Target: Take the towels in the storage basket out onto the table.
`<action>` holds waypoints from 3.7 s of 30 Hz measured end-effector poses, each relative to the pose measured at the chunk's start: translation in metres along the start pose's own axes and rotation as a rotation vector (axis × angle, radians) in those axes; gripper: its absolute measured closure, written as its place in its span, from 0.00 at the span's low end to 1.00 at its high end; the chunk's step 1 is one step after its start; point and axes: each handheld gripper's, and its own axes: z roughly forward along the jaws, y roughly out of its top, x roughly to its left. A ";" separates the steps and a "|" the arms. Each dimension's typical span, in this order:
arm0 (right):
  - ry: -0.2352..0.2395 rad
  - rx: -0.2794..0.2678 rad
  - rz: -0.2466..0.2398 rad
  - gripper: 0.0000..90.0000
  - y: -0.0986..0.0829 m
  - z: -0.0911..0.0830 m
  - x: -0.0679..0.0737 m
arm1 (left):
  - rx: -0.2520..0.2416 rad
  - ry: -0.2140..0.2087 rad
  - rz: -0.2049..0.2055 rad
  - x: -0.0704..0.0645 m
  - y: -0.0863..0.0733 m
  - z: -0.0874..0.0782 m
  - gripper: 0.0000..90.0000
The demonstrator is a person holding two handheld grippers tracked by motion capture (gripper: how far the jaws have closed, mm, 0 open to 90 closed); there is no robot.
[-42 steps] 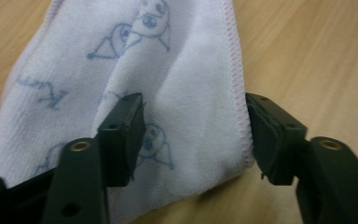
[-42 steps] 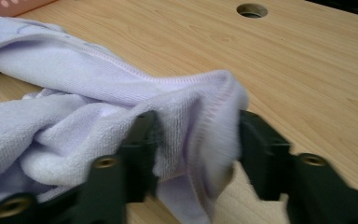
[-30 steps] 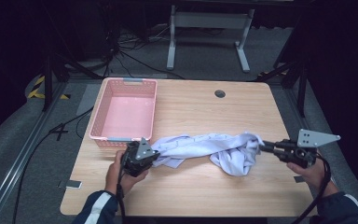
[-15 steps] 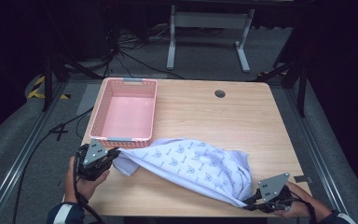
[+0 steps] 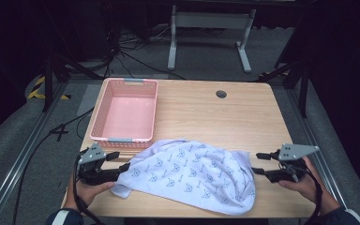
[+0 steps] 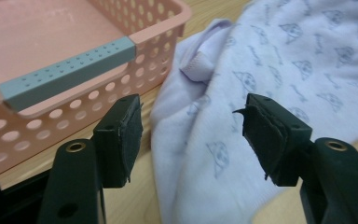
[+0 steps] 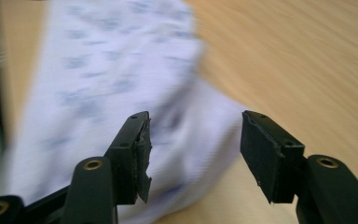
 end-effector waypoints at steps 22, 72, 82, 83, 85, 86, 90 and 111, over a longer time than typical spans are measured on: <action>-0.257 0.096 0.086 0.93 0.007 0.054 -0.068 | 0.134 0.098 0.029 -0.007 -0.012 0.028 0.94; -0.211 0.185 0.231 0.94 0.027 0.117 -0.140 | 0.180 0.171 0.008 -0.001 -0.023 0.031 0.95; -0.381 -0.045 0.320 0.95 0.013 0.017 -0.148 | 0.122 0.246 0.002 -0.015 -0.038 -0.023 0.96; -0.365 0.022 0.338 0.94 0.000 0.006 -0.145 | 0.125 0.239 0.001 -0.019 -0.043 -0.025 0.96; -0.317 0.114 0.368 0.92 -0.011 0.000 -0.143 | 0.164 0.210 -0.012 -0.027 -0.052 -0.031 0.96; -0.317 0.114 0.368 0.92 -0.011 0.000 -0.143 | 0.164 0.210 -0.012 -0.027 -0.052 -0.031 0.96; -0.285 0.310 0.364 0.84 -0.031 -0.006 -0.131 | 0.193 0.240 -0.069 -0.029 -0.056 -0.036 0.93; -0.224 0.286 0.150 0.49 0.020 0.090 -0.139 | 0.264 0.159 0.033 0.003 -0.014 0.037 0.59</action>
